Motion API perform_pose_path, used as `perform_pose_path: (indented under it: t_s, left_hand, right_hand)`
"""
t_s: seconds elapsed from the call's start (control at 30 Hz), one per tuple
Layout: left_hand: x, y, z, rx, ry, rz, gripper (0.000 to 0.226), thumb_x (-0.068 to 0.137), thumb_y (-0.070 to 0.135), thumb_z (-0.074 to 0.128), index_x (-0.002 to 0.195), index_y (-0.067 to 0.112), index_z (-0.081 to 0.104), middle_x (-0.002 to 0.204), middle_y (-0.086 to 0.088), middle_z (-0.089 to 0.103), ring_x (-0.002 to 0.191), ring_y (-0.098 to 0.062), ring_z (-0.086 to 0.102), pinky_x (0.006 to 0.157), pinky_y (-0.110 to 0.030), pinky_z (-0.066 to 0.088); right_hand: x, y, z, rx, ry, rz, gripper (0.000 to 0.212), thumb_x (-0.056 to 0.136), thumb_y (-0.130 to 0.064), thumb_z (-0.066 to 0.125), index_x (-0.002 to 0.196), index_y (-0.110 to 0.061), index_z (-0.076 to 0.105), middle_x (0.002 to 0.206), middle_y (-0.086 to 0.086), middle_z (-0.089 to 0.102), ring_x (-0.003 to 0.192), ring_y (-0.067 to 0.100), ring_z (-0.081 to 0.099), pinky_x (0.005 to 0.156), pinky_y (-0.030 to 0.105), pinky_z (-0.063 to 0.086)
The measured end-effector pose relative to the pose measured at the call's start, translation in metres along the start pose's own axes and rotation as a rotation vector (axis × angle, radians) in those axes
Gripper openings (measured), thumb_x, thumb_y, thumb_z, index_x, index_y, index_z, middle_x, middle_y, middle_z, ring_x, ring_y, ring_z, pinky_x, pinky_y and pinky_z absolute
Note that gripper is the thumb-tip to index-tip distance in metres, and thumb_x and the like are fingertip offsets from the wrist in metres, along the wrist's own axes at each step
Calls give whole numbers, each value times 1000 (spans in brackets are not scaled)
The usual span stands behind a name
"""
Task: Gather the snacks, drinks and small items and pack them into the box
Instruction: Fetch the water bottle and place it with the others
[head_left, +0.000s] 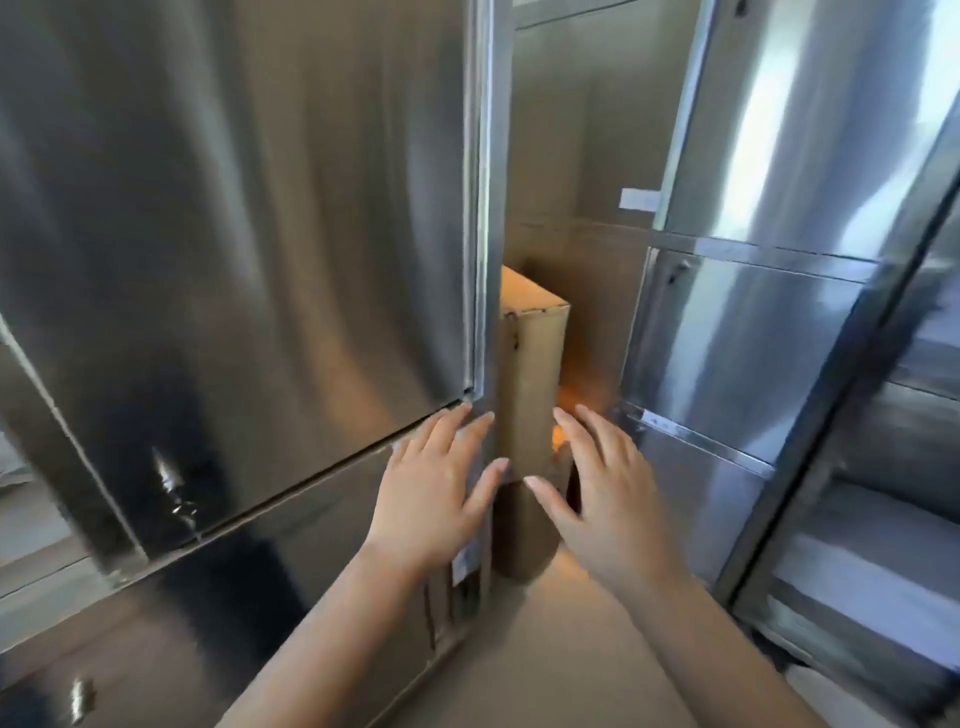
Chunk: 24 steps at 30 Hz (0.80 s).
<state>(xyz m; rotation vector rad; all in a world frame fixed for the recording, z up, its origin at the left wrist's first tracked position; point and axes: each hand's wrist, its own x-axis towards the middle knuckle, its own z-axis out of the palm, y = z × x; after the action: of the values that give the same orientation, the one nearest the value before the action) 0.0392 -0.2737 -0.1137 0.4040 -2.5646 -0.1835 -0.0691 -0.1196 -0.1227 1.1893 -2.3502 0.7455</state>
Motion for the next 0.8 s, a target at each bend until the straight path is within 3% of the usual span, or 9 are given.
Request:
perform_pose_path:
  t_s: [0.13, 0.37, 0.63, 0.8]
  left_hand:
    - [52, 71, 40, -106, -40, 170, 53, 96, 54, 30, 143, 30, 37, 151, 6, 31, 138, -14, 26, 111, -32, 23]
    - [127, 185, 116, -302, -85, 429, 53, 95, 51, 33, 138, 23, 45, 146, -2, 41, 133, -18, 38, 105, -38, 36]
    - [236, 262, 193, -321, -153, 587, 61, 93, 59, 24, 146, 30, 28, 154, 6, 25, 139, -12, 24, 111, -30, 21]
    - [293, 297, 254, -388, -213, 628, 59, 94, 56, 30, 147, 28, 27, 154, 4, 24, 141, -13, 20, 111, -32, 21]
  right_hand:
    - [-14, 74, -44, -97, 71, 204, 73, 86, -69, 31, 142, -22, 36, 147, 3, 37, 135, 22, 32, 110, 38, 29]
    - [-35, 181, -101, -260, 159, 485, 75, 83, -67, 29, 145, -26, 29, 150, 0, 31, 137, 12, 23, 108, 27, 19]
    - [14, 298, -124, -374, 200, 613, 76, 84, -68, 24, 148, -27, 22, 153, -5, 25, 140, 12, 19, 112, 32, 20]
    - [27, 377, -107, -393, 224, 699, 75, 85, -68, 25, 147, -27, 22, 151, -6, 28, 138, 11, 22, 110, 32, 23]
